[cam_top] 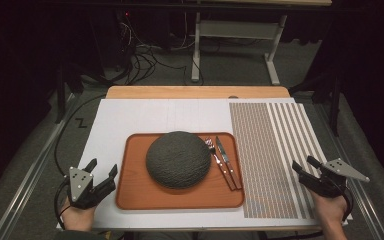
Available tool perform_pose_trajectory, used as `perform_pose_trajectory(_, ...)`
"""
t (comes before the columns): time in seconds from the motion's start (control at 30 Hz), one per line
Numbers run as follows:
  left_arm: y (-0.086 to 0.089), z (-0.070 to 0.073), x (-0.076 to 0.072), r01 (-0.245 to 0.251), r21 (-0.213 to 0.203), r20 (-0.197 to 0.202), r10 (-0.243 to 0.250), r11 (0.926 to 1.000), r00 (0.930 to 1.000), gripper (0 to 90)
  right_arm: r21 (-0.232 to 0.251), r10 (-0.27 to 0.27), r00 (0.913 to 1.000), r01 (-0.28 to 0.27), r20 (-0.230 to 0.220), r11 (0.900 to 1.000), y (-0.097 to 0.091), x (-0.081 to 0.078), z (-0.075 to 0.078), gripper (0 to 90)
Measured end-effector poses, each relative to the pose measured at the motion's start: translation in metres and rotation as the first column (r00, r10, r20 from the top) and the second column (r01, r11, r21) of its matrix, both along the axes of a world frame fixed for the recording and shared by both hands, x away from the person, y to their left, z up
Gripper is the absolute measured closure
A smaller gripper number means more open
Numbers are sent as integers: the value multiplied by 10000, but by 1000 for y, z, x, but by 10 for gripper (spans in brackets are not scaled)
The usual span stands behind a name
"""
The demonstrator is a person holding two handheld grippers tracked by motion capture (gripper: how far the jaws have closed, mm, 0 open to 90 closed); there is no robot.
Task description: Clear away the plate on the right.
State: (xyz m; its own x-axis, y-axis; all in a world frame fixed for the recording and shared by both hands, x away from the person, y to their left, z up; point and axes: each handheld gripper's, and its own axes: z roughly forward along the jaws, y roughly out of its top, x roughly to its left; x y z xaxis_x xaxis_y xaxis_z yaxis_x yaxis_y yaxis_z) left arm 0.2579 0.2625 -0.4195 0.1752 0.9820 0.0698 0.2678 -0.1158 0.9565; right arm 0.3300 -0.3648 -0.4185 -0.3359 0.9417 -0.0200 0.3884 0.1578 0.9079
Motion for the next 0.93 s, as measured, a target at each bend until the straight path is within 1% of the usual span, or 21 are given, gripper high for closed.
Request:
perform_pose_trajectory(0.17,2,0,0,-45,-10,-20,45,10000,10000,333,21,-54,10000,54,17,10000,-5,-2,-2,402)
perform_pose_trajectory(0.33,3,0,0,-82,-31,-36,82,10000,10000,333,71,-15,9998,13,211,10000,-7,-7,-3,386)
perform_pose_trajectory(0.47,4,0,0,-85,-41,-62,85,10000,9999,332,-16,143,9993,-143,353,9999,-5,-11,-3,378)
perform_pose_trajectory(0.6,4,-1,0,-64,-38,-118,64,10000,9999,332,-75,262,9990,-260,373,9996,-3,-14,-4,376)
perform_pose_trajectory(0.63,4,-1,0,-58,-36,-128,58,10000,9999,332,-103,292,9987,-288,424,9995,-3,-14,-4,376)
perform_pose_trajectory(0.93,3,-2,1,-33,-51,-163,32,10000,9999,332,-200,384,9983,-376,431,9991,-1,-14,-7,369)
